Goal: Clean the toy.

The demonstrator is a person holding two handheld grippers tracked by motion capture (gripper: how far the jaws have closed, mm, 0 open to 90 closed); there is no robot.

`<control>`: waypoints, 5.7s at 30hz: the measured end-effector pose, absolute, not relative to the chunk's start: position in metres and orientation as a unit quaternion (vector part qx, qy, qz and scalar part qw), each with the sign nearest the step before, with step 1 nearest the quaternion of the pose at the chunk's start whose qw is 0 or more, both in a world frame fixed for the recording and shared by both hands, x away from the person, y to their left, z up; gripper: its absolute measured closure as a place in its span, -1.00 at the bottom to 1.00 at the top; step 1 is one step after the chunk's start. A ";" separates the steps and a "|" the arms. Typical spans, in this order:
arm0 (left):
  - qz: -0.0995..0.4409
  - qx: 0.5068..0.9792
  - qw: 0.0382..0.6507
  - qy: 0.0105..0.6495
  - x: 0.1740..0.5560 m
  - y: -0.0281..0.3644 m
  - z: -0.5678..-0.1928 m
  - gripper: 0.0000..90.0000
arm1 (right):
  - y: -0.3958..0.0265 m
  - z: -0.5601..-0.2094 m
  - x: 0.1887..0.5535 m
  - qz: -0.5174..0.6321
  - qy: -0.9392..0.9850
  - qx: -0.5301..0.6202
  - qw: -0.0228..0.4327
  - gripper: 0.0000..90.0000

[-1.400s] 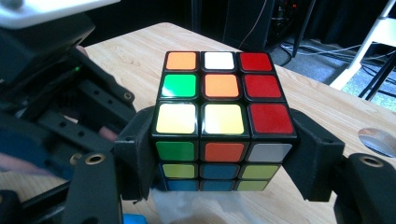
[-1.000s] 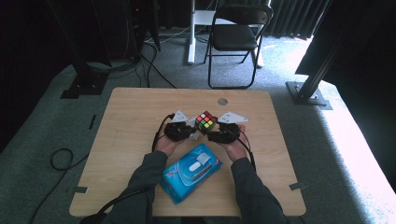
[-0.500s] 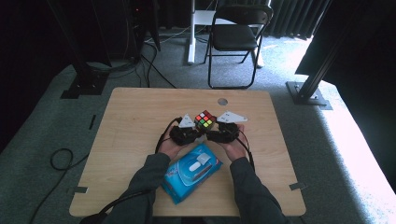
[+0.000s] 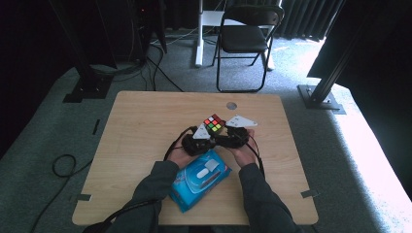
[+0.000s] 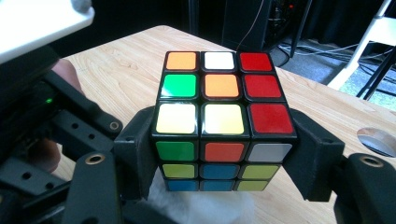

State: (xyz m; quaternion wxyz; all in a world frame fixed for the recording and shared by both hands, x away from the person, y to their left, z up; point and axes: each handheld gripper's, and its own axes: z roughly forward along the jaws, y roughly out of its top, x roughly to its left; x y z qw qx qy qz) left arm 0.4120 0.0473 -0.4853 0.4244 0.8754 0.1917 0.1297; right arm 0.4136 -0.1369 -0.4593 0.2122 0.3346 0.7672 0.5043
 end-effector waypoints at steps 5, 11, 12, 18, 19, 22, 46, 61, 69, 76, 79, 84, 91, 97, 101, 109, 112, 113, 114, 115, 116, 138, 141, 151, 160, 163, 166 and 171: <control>0.132 0.873 0.428 0.193 0.411 0.050 -0.484 0.85 | -0.138 -0.459 0.413 0.503 0.767 0.335 0.215 -0.24; 0.142 0.870 0.423 0.209 0.411 0.059 -0.486 0.84 | -0.144 -0.459 0.413 0.502 0.764 0.342 0.220 -0.24; 0.142 0.869 0.424 0.215 0.412 0.062 -0.487 0.84 | -0.145 -0.459 0.413 0.501 0.763 0.344 0.221 -0.24; 0.141 0.850 0.435 0.262 0.419 0.083 -0.491 0.84 | -0.149 -0.462 0.414 0.496 0.762 0.352 0.222 -0.24; 0.141 0.850 0.435 0.262 0.419 0.083 -0.491 0.84 | -0.149 -0.462 0.414 0.496 0.762 0.352 0.222 -0.24; 0.146 0.834 0.447 0.288 0.418 0.097 -0.491 0.84 | -0.150 -0.465 0.415 0.491 0.763 0.357 0.221 -0.24; 0.168 0.810 0.431 0.360 0.401 0.135 -0.522 0.79 | -0.157 -0.493 0.424 0.444 0.760 0.416 0.230 -0.24; 0.166 0.808 0.430 0.366 0.398 0.138 -0.534 0.78 | -0.150 -0.508 0.425 0.410 0.769 0.430 0.236 -0.24; 0.167 0.809 0.428 0.365 0.398 0.137 -0.536 0.77 | -0.147 -0.515 0.427 0.402 0.769 0.441 0.229 -0.24; 0.167 0.810 0.427 0.365 0.397 0.137 -0.537 0.77 | -0.148 -0.521 0.426 0.397 0.768 0.449 0.227 -0.24; 0.166 0.810 0.428 0.365 0.397 0.136 -0.537 0.77 | -0.149 -0.522 0.426 0.395 0.769 0.451 0.224 -0.24; 0.165 0.812 0.426 0.364 0.397 0.135 -0.538 0.77 | -0.146 -0.527 0.424 0.388 0.776 0.446 0.219 -0.24; 0.165 0.810 0.428 0.366 0.397 0.136 -0.539 0.76 | -0.145 -0.524 0.421 0.390 0.771 0.453 0.217 -0.34; 0.166 0.808 0.430 0.367 0.396 0.136 -0.541 0.75 | -0.151 -0.514 0.418 0.409 0.766 0.445 0.219 -0.34; 0.168 0.807 0.430 0.369 0.396 0.136 -0.541 0.75 | -0.158 -0.509 0.418 0.424 0.759 0.442 0.219 -0.25; 0.166 0.806 0.431 0.370 0.396 0.137 -0.541 0.75 | -0.168 -0.501 0.420 0.446 0.744 0.447 0.219 0.05; 0.164 0.806 0.432 0.370 0.397 0.137 -0.541 0.74 | -0.170 -0.497 0.424 0.447 0.738 0.454 0.223 0.16; 0.164 0.806 0.431 0.370 0.397 0.137 -0.541 0.74 | -0.171 -0.496 0.425 0.445 0.738 0.455 0.224 0.19; 0.164 0.806 0.431 0.370 0.397 0.137 -0.541 0.74 | -0.171 -0.496 0.427 0.441 0.740 0.456 0.224 0.21; 0.164 0.807 0.431 0.370 0.397 0.137 -0.541 0.74 | -0.172 -0.496 0.428 0.440 0.739 0.458 0.223 0.24; 0.164 0.806 0.431 0.370 0.396 0.137 -0.541 0.74 | -0.172 -0.497 0.430 0.436 0.741 0.460 0.223 0.25; 0.163 0.807 0.431 0.370 0.397 0.137 -0.541 0.73 | -0.174 -0.506 0.433 0.433 0.739 0.481 0.185 0.52; 0.164 0.806 0.431 0.370 0.396 0.137 -0.541 0.72 | -0.175 -0.506 0.433 0.434 0.736 0.486 0.185 0.47; 0.165 0.806 0.431 0.369 0.396 0.136 -0.541 0.72 | -0.178 -0.508 0.436 0.445 0.726 0.498 0.165 0.51; 0.165 0.806 0.432 0.369 0.396 0.137 -0.541 0.72 | -0.176 -0.506 0.434 0.441 0.728 0.496 0.171 0.58; 0.165 0.806 0.432 0.369 0.396 0.137 -0.541 0.72 | -0.177 -0.505 0.434 0.447 0.724 0.497 0.173 0.58; 0.166 0.806 0.431 0.369 0.396 0.137 -0.541 0.72 | -0.177 -0.506 0.435 0.444 0.725 0.499 0.168 0.55; 0.166 0.807 0.431 0.368 0.396 0.137 -0.541 0.72 | -0.178 -0.507 0.436 0.446 0.723 0.504 0.156 0.54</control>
